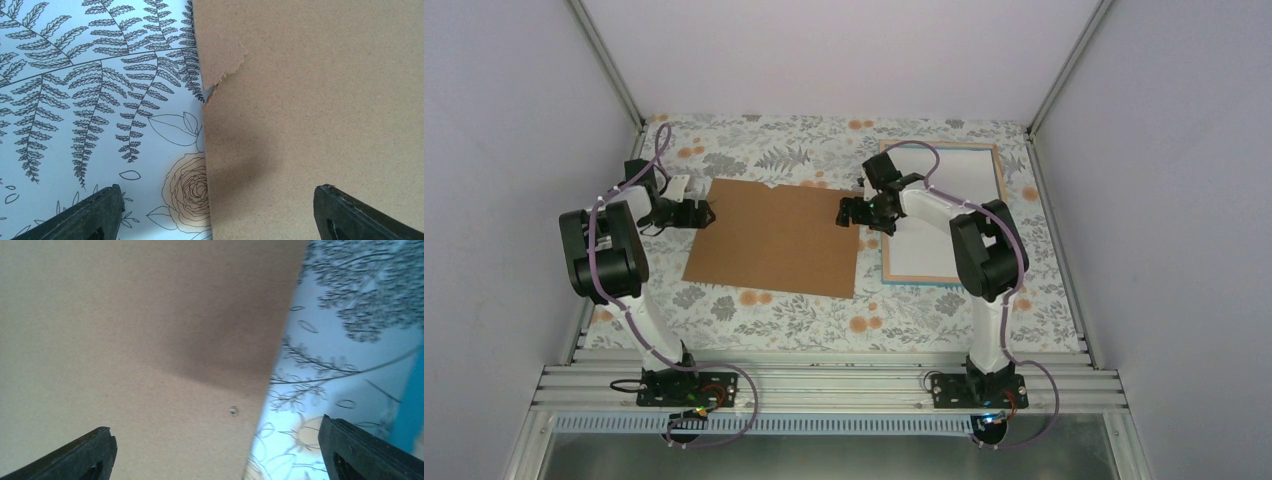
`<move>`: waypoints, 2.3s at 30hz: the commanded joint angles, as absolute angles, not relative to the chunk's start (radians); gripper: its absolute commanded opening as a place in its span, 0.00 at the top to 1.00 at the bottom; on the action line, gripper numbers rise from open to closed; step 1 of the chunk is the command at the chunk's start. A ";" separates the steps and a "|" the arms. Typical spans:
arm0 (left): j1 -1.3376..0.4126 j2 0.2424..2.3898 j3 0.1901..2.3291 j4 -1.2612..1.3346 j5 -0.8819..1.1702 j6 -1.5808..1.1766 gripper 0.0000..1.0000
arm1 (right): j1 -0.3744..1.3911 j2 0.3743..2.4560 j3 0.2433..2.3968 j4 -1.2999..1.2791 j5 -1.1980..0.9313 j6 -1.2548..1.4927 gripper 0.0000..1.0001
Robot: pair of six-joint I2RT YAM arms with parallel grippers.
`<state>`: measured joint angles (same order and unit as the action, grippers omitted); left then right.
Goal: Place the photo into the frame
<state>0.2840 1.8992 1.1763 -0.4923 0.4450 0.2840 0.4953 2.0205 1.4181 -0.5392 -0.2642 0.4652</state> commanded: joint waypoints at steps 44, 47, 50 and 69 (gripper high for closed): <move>0.045 2.010 1.134 -0.526 0.865 0.279 0.14 | 0.223 1.832 1.287 -0.378 -0.715 0.494 0.09; 0.043 1.894 1.115 -0.429 0.732 0.278 0.09 | 0.206 1.844 1.268 -0.370 -0.680 0.476 0.09; -0.012 1.749 1.072 -0.348 0.520 0.368 0.00 | 0.190 1.857 1.245 -0.364 -0.640 0.470 0.09; -1.023 1.528 0.568 0.270 -0.286 0.700 0.00 | 0.079 1.726 1.258 -0.383 -0.617 0.328 0.00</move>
<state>-0.9596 1.4368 0.5861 0.0753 -0.0937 0.6743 0.1139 1.8061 1.2366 -0.3901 -0.6067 0.3935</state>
